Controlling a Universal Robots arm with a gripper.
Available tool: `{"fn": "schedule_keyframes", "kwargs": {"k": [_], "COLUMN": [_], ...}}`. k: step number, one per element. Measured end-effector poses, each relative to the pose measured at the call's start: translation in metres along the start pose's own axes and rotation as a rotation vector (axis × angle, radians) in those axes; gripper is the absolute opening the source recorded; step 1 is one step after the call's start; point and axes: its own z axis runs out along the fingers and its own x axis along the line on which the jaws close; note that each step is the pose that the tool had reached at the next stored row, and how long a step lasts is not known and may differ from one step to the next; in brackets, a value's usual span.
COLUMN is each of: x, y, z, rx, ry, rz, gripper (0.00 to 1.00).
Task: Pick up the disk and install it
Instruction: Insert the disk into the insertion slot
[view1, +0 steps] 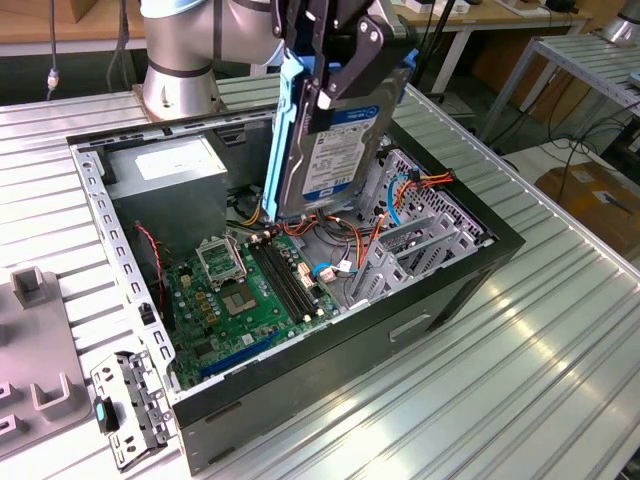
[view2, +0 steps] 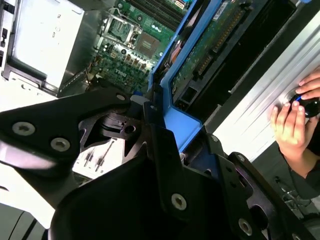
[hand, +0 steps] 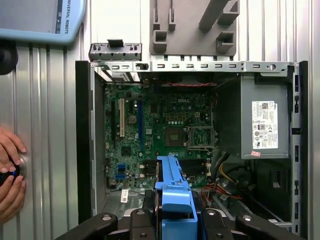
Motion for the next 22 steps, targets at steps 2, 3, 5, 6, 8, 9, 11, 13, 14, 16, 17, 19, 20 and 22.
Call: {"fn": "schedule_keyframes", "kwargs": {"k": [2,3,5,6,8,9,11,13,14,16,17,19,20,22], "x": [0.0008,0.0012,0.0018,0.0021,0.0023,0.0024,0.0025,0.0027,0.0029,0.0037,0.0045,0.0070,0.0082,0.0111], "y": [-0.0061,-0.0094,-0.0185,-0.0252,-0.0324,-0.0347,-0.0405,-0.0449,-0.0464,-0.0475,-0.0477,-0.0478,-0.0478,-0.0479], "z": [0.0001,0.0001,0.0002,0.0002,0.0003,0.0003,0.0003,0.0003,0.0004,0.0006,0.0007,0.0010,0.0012,0.0015], "rx": [-0.0010,-0.0015,-0.0025,-0.0032,-0.0036,-0.0036,-0.0037,-0.0037,-0.0037,-0.0037,-0.0037,-0.0037,-0.0037,-0.0037], "ry": [-0.0001,0.0000,-0.0001,0.0000,0.0000,0.0001,0.0001,0.0001,0.0000,-0.0001,0.0001,0.0001,0.0001,0.0000], "rz": [0.000,0.000,0.000,0.000,0.000,0.000,0.000,0.000,0.000,0.000,0.000,0.000,0.000,0.000], "gripper": [0.37,0.37,0.37,0.37,0.37,0.37,0.37,0.37,0.37,0.37,0.37,0.37,0.37,0.37]}}
